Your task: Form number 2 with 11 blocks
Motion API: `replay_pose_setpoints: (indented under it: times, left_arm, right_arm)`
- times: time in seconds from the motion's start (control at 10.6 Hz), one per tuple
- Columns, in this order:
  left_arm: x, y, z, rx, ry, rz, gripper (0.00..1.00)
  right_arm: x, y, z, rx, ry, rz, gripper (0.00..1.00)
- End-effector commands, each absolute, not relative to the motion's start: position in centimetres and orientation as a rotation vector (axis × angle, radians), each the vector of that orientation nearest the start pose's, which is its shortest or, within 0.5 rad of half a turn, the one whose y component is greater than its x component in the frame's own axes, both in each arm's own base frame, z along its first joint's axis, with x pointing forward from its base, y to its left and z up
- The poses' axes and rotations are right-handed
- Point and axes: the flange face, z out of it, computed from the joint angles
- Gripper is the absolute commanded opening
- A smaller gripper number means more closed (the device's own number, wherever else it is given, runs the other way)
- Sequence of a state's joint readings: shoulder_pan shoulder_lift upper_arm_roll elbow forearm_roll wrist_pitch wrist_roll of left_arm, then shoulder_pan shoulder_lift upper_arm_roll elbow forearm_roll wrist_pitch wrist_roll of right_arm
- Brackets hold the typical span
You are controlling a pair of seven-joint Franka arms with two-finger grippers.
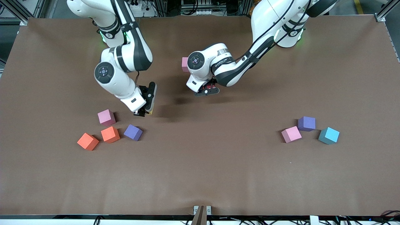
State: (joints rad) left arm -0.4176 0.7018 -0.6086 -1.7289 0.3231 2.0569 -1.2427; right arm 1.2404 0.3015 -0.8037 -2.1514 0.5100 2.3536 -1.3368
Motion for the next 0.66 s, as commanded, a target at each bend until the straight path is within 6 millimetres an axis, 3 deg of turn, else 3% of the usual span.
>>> replay_pose_setpoints:
  times: [0.0,0.56]
  left_arm:
    - [36.6,-52.3,22.5,-2.959,-0.169,0.322,0.59]
    - [35.6,-52.5,22.0,-2.948,-0.15,0.334,0.6]
  right_arm:
    - [47.9,25.4,29.9,-2.225,-1.984,-0.21,0.0]
    - [45.8,25.6,27.2,-2.138,-1.868,-0.369,0.0]
